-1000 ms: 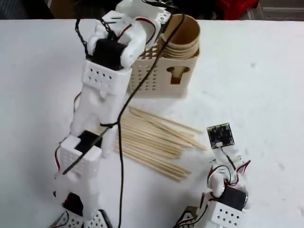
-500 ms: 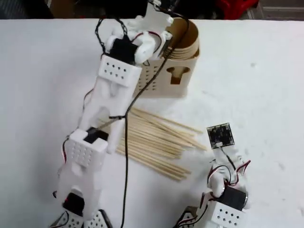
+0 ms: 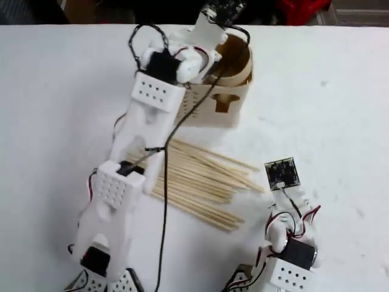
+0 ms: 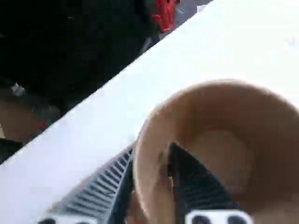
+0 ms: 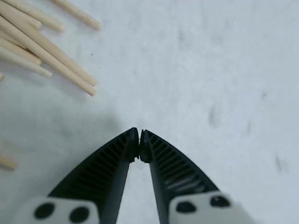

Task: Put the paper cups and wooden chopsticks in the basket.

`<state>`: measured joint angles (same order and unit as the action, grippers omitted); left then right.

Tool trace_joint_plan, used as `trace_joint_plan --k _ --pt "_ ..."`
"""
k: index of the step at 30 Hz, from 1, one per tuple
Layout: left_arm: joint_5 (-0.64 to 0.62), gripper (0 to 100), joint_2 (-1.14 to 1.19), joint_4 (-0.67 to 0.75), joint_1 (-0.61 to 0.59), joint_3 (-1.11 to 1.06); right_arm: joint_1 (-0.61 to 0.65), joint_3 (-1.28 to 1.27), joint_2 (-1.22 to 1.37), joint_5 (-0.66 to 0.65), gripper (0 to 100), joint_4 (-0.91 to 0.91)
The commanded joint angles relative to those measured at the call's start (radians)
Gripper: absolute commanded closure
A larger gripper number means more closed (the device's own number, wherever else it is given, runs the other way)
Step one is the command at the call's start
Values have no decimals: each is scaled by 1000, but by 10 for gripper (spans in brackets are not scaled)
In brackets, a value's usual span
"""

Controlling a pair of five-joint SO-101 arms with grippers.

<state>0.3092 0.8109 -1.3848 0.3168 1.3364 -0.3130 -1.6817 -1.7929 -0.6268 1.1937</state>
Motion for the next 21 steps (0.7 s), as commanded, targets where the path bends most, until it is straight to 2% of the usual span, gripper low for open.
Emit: trace_joint_plan --k 1,7,13,18,21 --pt "17 872 -85 -123 -81 235 10 -8 -7 -12 978 -12" --pt "12 871 -127 -242 -194 333 10 -8 -7 -12 978 -12" --pt "-150 871 -182 -393 -275 330 10 -8 -7 -12 978 -12" --pt "-233 867 -182 -399 -323 236 10 -8 -7 -12 978 -12" --pt "-241 811 -183 -399 -326 141 10 -8 -7 -12 978 -12"
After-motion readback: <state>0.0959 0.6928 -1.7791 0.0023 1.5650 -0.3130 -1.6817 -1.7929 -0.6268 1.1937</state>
